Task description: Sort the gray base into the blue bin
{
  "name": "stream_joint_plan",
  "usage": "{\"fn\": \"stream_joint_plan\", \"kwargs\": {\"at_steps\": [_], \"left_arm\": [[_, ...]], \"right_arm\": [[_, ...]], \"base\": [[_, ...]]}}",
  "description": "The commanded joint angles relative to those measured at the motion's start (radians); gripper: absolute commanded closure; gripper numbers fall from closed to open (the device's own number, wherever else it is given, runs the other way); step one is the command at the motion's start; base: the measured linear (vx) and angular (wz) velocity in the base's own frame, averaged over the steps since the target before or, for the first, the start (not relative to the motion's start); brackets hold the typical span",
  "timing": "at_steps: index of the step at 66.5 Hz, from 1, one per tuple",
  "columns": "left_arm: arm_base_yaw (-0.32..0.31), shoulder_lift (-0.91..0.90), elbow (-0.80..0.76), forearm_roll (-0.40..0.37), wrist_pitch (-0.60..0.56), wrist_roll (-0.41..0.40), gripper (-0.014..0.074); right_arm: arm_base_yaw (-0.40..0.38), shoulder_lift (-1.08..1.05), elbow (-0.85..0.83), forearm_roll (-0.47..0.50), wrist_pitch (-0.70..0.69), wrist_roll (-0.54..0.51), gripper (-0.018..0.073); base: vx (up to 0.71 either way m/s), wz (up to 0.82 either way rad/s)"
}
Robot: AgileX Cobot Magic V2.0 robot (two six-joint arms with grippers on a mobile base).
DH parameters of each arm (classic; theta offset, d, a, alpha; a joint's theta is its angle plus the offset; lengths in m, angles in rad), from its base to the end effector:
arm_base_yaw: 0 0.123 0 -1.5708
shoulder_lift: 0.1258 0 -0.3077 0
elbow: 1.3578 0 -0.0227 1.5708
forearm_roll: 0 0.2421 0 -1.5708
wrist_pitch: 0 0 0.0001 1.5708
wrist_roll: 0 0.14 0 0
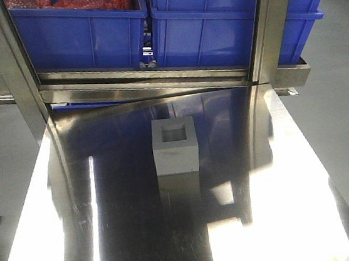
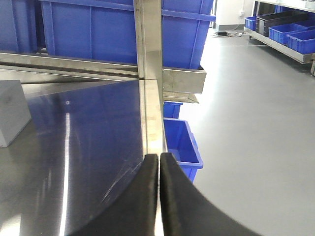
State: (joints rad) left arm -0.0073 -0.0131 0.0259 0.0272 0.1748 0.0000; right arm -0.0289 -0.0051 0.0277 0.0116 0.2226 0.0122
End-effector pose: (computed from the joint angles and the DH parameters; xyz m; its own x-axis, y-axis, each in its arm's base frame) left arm 0.0733 0.0001 0.1841 -0.1001 0.0275 -0.9946 0.0053 0.9996 0.0271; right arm 0.0729 -0.0017 0.1762 -0.1566 0.0280 -0.9873 0.0301 0.9993 0.0236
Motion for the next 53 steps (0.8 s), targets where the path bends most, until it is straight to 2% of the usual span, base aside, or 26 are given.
{"fn": "stream_joint_plan", "kwargs": {"at_steps": [1,21,40,46,53], "left_arm": [[0.002,-0.013,-0.020,-0.004,-0.070,-0.007,0.0603],[0.002,-0.013,-0.020,-0.004,-0.073,-0.007,0.0603],[0.002,-0.013,-0.030,-0.003,-0.189,-0.008,0.0603],[0.002,-0.013,-0.040,-0.027,-0.227,-0.065,0.0603],[0.002,0.006,-0.128,-0.036,-0.156,-0.112,0.0603]], "right_arm": [[-0.003,0.018,0.002,-0.005,-0.073,-0.012,0.0564],[-0.003,0.018,0.002,-0.005,-0.073,-0.012,0.0564],[-0.003,0.018,0.002,-0.005,-0.073,-0.012,0.0564],[-0.003,0.018,0.002,-0.005,-0.073,-0.012,0.0564],[-0.003,0.018,0.002,-0.005,-0.073,-0.012,0.0564]], "base": [[0.00,0.00],[0.00,0.00],[0.00,0.00],[0.00,0.00],[0.00,0.00]]}}
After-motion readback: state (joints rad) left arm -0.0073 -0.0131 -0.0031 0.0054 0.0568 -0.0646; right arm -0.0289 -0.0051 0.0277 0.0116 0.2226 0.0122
